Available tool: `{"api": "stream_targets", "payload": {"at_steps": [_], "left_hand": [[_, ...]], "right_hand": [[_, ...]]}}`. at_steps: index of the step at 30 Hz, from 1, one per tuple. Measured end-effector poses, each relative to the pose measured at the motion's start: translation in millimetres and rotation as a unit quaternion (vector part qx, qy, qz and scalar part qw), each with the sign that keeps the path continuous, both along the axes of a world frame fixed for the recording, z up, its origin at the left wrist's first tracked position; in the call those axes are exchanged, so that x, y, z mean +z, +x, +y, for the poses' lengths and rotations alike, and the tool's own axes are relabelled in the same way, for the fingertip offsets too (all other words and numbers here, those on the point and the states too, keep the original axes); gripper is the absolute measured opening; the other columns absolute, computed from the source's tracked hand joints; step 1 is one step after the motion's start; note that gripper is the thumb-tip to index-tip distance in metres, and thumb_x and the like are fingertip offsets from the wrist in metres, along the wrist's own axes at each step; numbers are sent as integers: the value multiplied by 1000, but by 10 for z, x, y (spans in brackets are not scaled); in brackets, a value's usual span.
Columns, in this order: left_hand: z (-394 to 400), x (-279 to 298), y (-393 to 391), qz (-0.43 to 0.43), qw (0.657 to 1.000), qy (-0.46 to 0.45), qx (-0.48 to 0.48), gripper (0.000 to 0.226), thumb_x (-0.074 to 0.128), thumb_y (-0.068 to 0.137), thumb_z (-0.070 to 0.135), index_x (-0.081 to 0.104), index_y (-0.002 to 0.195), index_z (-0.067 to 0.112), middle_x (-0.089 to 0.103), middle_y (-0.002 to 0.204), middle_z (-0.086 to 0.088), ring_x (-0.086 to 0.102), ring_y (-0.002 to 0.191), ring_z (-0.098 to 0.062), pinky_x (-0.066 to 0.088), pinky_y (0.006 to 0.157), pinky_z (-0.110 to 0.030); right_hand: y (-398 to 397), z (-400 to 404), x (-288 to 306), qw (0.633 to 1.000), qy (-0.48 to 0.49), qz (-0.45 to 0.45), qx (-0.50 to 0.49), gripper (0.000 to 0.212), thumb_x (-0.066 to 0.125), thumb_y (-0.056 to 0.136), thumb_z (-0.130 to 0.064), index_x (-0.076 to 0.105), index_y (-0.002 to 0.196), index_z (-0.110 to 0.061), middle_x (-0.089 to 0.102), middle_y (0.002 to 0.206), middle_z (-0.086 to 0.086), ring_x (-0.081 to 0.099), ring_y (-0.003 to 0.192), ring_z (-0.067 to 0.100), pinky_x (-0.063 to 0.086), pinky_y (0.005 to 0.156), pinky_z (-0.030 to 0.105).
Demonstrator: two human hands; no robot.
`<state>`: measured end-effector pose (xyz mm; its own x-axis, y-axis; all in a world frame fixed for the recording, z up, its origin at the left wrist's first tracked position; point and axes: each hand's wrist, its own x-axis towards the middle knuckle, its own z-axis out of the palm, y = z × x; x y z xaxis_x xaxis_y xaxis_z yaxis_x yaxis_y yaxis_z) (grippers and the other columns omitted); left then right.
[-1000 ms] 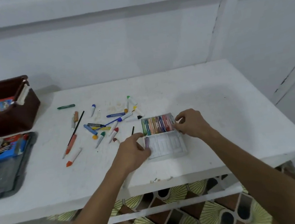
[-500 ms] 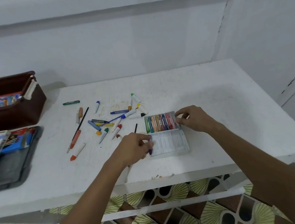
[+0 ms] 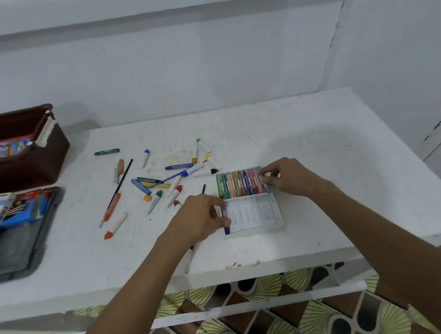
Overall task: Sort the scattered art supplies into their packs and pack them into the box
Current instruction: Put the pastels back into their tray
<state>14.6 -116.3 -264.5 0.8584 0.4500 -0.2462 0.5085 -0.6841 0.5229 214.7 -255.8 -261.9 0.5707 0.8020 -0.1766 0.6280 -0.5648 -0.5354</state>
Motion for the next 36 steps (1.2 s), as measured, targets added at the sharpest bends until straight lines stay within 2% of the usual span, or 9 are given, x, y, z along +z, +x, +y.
{"api": "stream_targets", "payload": {"at_steps": [5,10,16,21,25,27,30,33,36], "left_hand": [[8,-6,12,17,1000,2,-7,49,72,81,41,62,127,26,65,92,4,55,79,-7,37,67,-17],[27,20,32,35,999,-3,-11,51,73,81,41,62,128,25,68,98,2,55,81,-9,40,73,-20],[40,41,56,36,999,-16,-10,53,75,79,39,62,127,23,68,101,-1,56,83,-9,40,73,-20],[37,45,52,30,999,-22,-3,51,76,78,40,63,125,25,63,89,4,56,80,-8,42,72,-21],[71,50,-38,-5,1000,-30,5,43,73,78,47,67,118,30,66,86,6,58,74,-4,43,64,-16],[145,96,-108,-39,998,-29,42,40,70,80,49,67,116,32,65,85,8,59,75,-3,42,63,-13],[383,175,-260,-62,991,6,115,36,69,83,41,66,117,27,65,88,6,58,76,-7,40,64,-14],[729,234,-536,-36,981,67,179,28,66,87,30,68,115,23,65,93,2,55,75,-9,36,60,-15],[1093,236,-888,-10,964,89,249,26,64,89,25,69,113,17,65,97,-2,56,77,-15,43,68,-21]], "right_hand": [[43,28,1,1000,-17,6,18,34,53,96,-28,59,127,-16,67,111,10,62,92,24,42,74,24],[79,17,5,998,-37,14,45,42,59,92,-36,57,130,-20,64,113,8,54,88,13,40,77,25],[25,30,-59,999,24,26,-17,43,67,87,-29,59,128,-19,62,89,1,57,79,13,36,59,13],[13,48,-26,1000,-2,12,-5,46,65,88,-30,55,131,-18,61,94,3,55,82,13,39,73,23],[-92,136,32,999,50,-12,4,39,67,86,-22,60,124,-14,56,97,0,49,86,11,37,77,22],[-193,281,71,997,75,-14,30,33,69,84,-20,65,117,-14,58,97,1,50,85,11,36,76,20],[-402,583,93,992,92,-13,81,29,71,81,-19,68,109,-12,61,88,1,51,78,11,36,72,16],[-694,902,105,985,106,8,138,28,71,82,-21,69,108,-11,63,86,0,49,65,3,36,63,9],[-1006,1211,87,974,110,34,194,27,72,82,-21,69,107,-12,67,92,1,49,61,-1,38,64,11]]}}
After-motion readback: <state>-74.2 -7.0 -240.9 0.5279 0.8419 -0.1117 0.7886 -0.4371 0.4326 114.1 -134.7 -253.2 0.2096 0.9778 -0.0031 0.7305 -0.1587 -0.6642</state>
